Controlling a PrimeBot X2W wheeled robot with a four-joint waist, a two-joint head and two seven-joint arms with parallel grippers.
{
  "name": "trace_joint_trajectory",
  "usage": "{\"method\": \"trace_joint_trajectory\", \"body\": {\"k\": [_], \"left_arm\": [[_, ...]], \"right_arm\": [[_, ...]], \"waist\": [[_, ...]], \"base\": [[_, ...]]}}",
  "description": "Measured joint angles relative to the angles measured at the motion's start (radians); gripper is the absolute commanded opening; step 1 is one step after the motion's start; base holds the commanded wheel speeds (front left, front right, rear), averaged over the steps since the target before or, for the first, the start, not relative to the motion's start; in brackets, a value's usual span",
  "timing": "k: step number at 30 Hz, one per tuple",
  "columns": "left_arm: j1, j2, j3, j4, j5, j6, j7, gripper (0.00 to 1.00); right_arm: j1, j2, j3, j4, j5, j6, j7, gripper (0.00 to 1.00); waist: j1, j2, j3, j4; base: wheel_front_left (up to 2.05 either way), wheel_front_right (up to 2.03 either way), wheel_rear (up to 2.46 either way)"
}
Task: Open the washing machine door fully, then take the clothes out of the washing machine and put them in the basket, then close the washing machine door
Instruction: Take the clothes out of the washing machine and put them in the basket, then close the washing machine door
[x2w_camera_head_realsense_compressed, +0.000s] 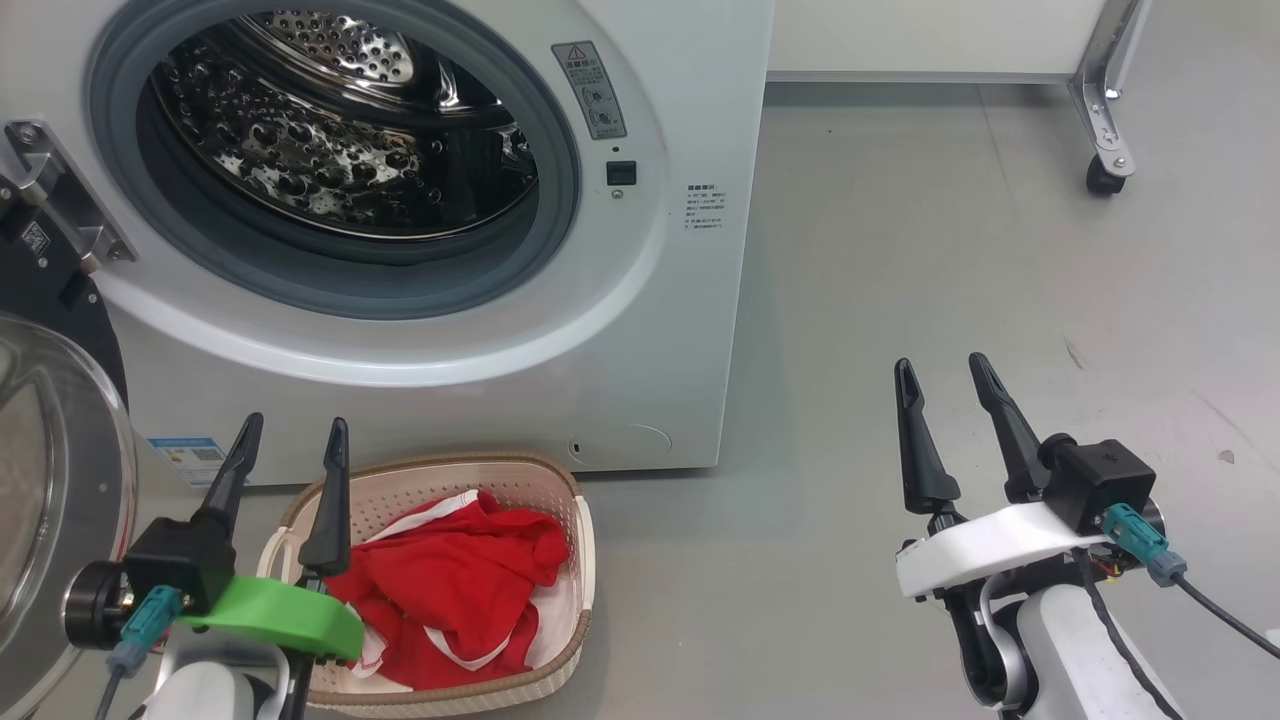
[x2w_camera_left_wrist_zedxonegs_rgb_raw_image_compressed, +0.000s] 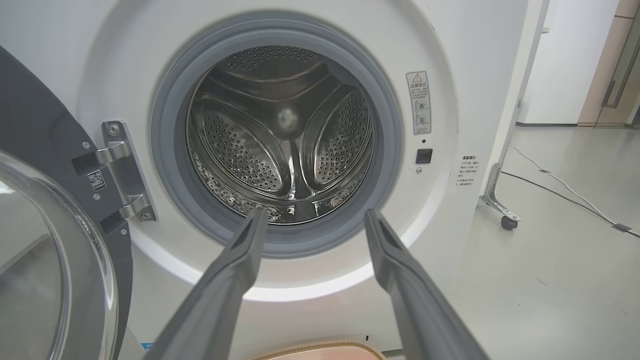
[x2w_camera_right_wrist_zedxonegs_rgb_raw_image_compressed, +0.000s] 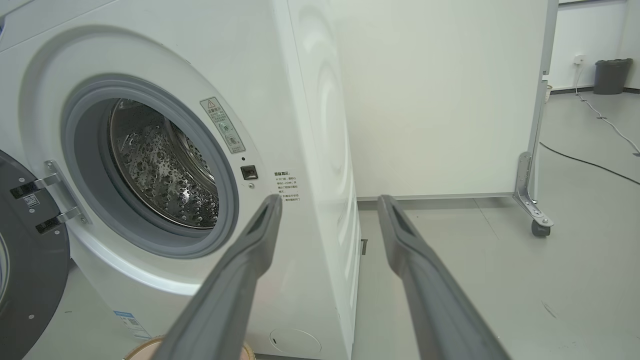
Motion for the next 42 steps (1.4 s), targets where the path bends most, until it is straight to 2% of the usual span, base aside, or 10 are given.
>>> {"method": "trace_joint_trajectory", "body": {"k": [42], "left_arm": [[0.045, -0.010, -0.024, 0.026, -0.034, 0.007, 0.000, 1.00]], "right_arm": [[0.010, 0.001, 0.003, -0.008, 0.000, 0.000, 0.000, 1.00]], "waist": [[0.0000, 0.0000, 0.006, -0.004]], "base": [[0.00, 0.00, 0.00]]}}
